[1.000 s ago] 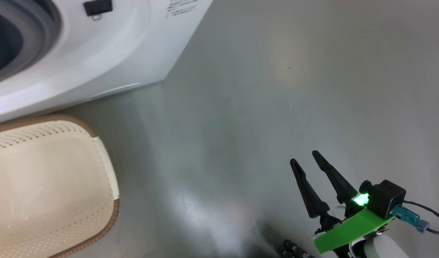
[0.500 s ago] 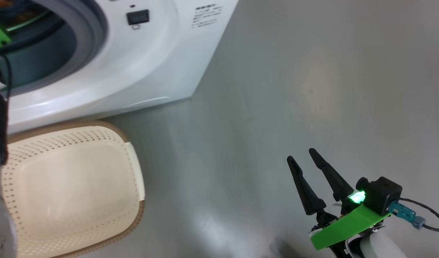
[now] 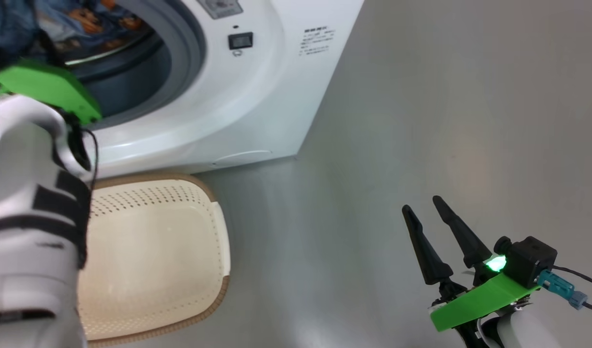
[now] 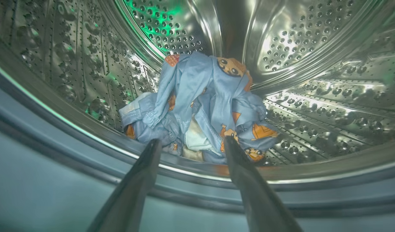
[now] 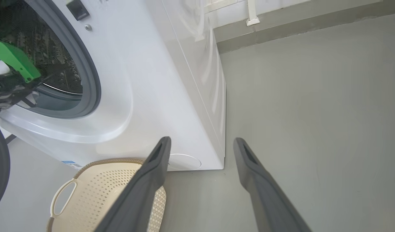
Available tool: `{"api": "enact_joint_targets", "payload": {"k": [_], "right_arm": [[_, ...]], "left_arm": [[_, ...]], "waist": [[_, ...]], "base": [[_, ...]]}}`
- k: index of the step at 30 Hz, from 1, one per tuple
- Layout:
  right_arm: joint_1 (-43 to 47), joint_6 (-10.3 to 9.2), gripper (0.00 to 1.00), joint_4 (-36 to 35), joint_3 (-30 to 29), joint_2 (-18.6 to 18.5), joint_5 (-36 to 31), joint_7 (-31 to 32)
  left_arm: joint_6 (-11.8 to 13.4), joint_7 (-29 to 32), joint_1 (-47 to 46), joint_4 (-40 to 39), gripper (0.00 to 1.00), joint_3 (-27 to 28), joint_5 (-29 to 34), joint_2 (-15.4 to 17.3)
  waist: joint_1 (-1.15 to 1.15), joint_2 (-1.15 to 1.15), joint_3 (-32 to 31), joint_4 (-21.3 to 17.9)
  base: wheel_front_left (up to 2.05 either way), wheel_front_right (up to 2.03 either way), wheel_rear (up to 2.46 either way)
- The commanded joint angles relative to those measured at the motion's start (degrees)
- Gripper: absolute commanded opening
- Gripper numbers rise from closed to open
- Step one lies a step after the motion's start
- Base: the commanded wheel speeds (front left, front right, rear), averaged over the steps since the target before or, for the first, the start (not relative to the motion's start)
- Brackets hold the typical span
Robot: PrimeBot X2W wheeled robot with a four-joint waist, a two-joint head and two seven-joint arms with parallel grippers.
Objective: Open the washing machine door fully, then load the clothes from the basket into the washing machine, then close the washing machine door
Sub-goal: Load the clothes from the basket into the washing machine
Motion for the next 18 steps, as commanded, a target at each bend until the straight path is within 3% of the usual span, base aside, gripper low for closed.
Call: {"api": "enact_joint_targets", "payload": {"k": [1, 18], "right_arm": [[1.6, 0.16, 1.00, -1.3, 0.6, -0.5, -0.4, -0.3], [4.6, 0.16, 1.00, -2.3, -2.1, -1.0, -3.1, -0.3]], "left_arm": [[0.0, -0.5, 3.4, -4.0, 1.00, 0.1, 0.9, 1.6], [-1.3, -0.5, 35.4, -34.6, 1.00, -0.3, 3.6, -2.9]], "waist": [[0.00, 0.00, -2.4, 1.8], [0.00, 0.00, -11.0, 5.6]], "base": [[0.00, 0.00, 0.00], [0.00, 0.00, 0.00]]}}
